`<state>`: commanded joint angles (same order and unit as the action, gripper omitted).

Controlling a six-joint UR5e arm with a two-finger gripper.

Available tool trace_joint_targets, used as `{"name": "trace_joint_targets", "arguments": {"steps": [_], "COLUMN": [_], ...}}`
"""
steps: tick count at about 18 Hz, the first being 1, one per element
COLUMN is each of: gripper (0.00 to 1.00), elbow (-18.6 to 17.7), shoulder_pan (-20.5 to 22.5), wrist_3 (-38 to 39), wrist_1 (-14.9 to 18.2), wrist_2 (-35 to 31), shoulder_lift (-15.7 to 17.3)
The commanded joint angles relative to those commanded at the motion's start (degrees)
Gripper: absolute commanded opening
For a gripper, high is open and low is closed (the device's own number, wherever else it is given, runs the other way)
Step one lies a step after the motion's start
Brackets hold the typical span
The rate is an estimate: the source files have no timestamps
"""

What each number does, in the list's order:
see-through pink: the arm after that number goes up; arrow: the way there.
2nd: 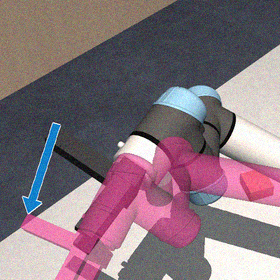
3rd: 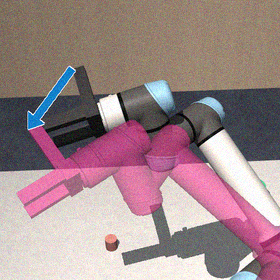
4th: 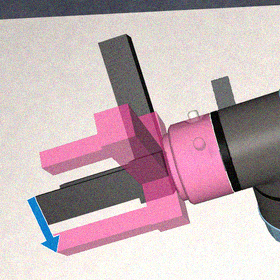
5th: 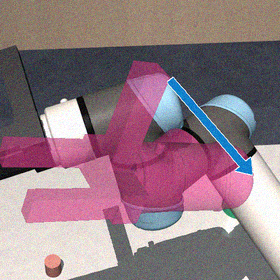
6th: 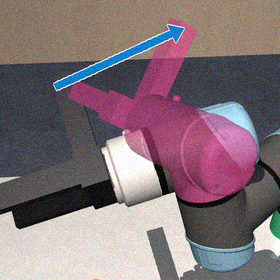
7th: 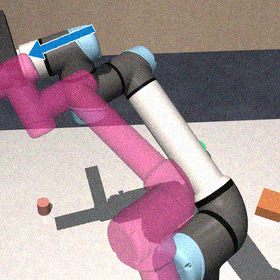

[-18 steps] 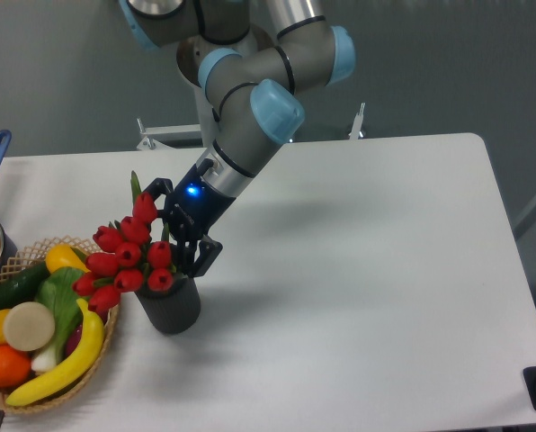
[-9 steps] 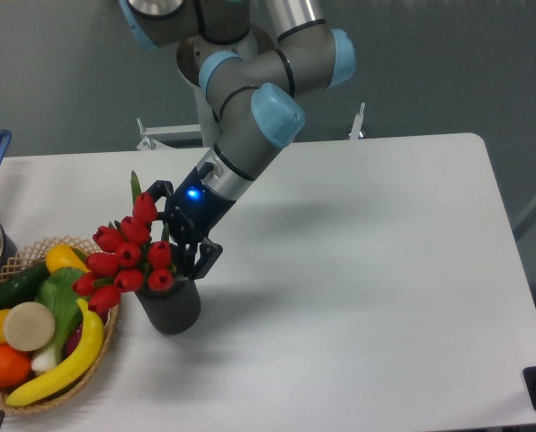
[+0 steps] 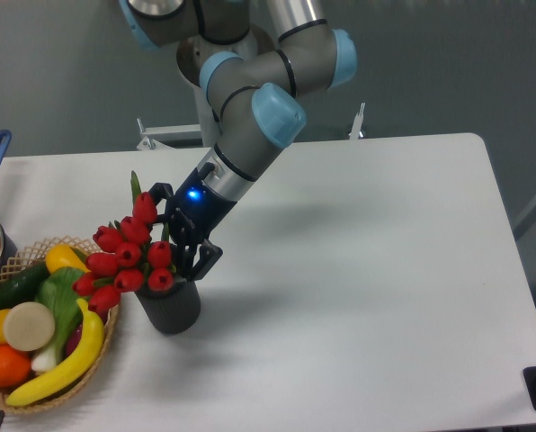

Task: Pick up the flowers from the vase
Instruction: 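Position the gripper fingers around the tulip stems at the vase rim, then close the gripper on the bunch of tulip stems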

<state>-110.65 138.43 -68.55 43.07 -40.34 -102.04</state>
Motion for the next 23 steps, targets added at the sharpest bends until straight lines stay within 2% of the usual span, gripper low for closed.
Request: {"name": "trace_joint_targets", "arguments": {"steps": [6, 9, 12, 14, 23], "gripper": [0.52, 0.48, 0.47, 0.43, 0.43], "elbow": [0.1, 0.3, 0.4, 0.4, 0.5], "shoulder_pan": [0.1, 0.1, 0.4, 0.6, 1.1], "wrist_3": [0.0, 0.1, 0.1, 0.3, 1.2], "wrist_1": [0.0, 0.0, 0.0, 0.0, 0.1], "wrist_2": [0.0, 0.0, 0.0, 0.1, 0.2], "shoulder_lift": [0.1, 0.1, 0.1, 0.2, 0.9]}}
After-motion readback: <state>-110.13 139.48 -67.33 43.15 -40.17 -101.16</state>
